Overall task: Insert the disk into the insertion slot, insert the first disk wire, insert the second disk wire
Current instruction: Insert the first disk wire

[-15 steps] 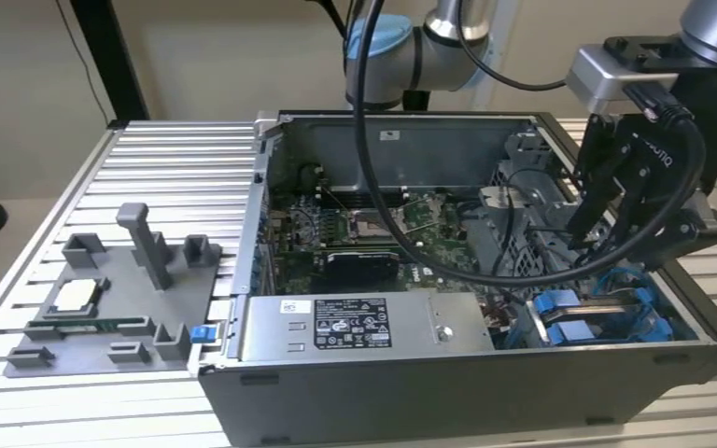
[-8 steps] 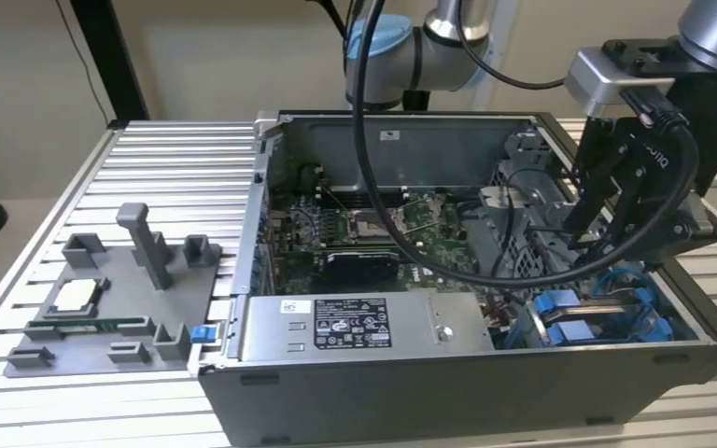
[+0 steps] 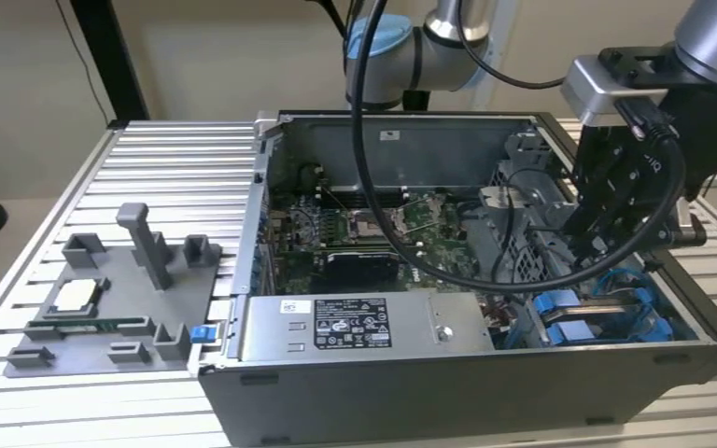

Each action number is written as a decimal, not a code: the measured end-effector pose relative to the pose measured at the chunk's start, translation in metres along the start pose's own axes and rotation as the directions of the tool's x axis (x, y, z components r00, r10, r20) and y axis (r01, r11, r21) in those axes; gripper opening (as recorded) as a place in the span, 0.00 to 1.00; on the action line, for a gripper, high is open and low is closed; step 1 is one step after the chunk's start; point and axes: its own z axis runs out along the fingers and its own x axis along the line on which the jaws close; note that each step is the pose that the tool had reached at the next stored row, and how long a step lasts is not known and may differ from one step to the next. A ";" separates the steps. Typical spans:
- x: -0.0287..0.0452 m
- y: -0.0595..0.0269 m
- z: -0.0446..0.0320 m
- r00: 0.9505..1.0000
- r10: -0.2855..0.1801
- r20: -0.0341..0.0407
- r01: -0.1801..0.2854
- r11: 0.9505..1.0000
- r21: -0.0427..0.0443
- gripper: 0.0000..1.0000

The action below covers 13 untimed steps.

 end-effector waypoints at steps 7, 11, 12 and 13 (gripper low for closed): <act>0.0000 -0.0006 -0.0001 1.000 -0.004 0.006 0.004 1.000 0.000 1.00; 0.0000 -0.0007 -0.0004 1.000 -0.012 0.006 0.012 1.000 0.005 1.00; 0.0000 -0.0008 -0.0004 1.000 -0.014 0.006 0.014 1.000 0.006 1.00; 0.0000 -0.0008 -0.0004 1.000 -0.017 0.006 0.017 1.000 0.007 1.00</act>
